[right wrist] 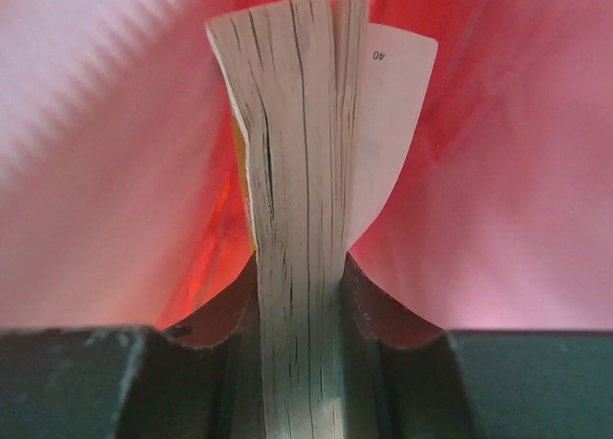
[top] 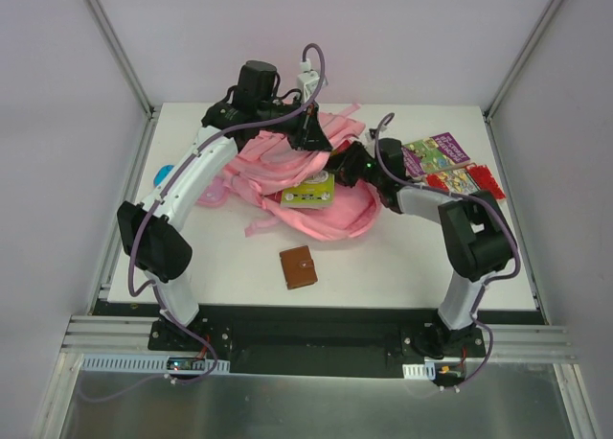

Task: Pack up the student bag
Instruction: Place the book in the student bag.

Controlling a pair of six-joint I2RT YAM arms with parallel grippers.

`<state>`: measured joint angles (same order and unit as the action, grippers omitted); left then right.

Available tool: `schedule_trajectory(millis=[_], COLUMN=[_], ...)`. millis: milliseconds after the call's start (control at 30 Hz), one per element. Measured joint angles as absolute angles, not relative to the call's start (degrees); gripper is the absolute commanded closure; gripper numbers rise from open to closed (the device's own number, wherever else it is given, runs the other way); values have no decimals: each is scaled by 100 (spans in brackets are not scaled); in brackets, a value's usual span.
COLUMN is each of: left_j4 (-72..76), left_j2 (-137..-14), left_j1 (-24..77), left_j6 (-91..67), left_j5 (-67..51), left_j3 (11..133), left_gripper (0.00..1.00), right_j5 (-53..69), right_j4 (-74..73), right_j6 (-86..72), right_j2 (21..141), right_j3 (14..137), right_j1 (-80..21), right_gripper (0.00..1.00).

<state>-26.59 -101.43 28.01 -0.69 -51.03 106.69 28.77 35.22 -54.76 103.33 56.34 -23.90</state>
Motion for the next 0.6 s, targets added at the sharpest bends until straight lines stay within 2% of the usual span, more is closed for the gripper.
schedule_trajectory(millis=[133,233,267,300,333,467,500,600], left_j4=[-2622,-2598,-2598,-2600,-2602,-2593,-2596,-2534], left_j2=[-10143,-10143,-10143,-10143,-10143,-10143,-10143,-10143], left_j1=[2799,2762,2751,2751,2753,2742,2738,2727], left_j6=[-73,-89,-89,-91,-91,-89,-89,-89], left_j5=[-5253,-5367,-5380,-5404,-5415,-5439,-5448,-5483], left_j3=[10669,10669,10669,10669,10669,10667,10665,10634], left_gripper=[100,100,100,100,100,100,100,100], right_j5=[2934,2862,2847,2808,2749,2670,2711,2753], right_j4=[3288,3002,2847,2716,2641,2403,2392,2366], right_j6=[-5339,-5196,-5153,-5111,-5061,-4856,-4840,-4648], right_j2=[10696,11026,11159,11297,11384,11684,11778,11865], right_j3=[6431,6912,7109,7286,7387,7758,7913,8066], right_j1=[-2451,-2480,-2482,-2499,-2515,-2521,-2515,-2482], right_gripper=[97,86,77,54,47,28,18,16])
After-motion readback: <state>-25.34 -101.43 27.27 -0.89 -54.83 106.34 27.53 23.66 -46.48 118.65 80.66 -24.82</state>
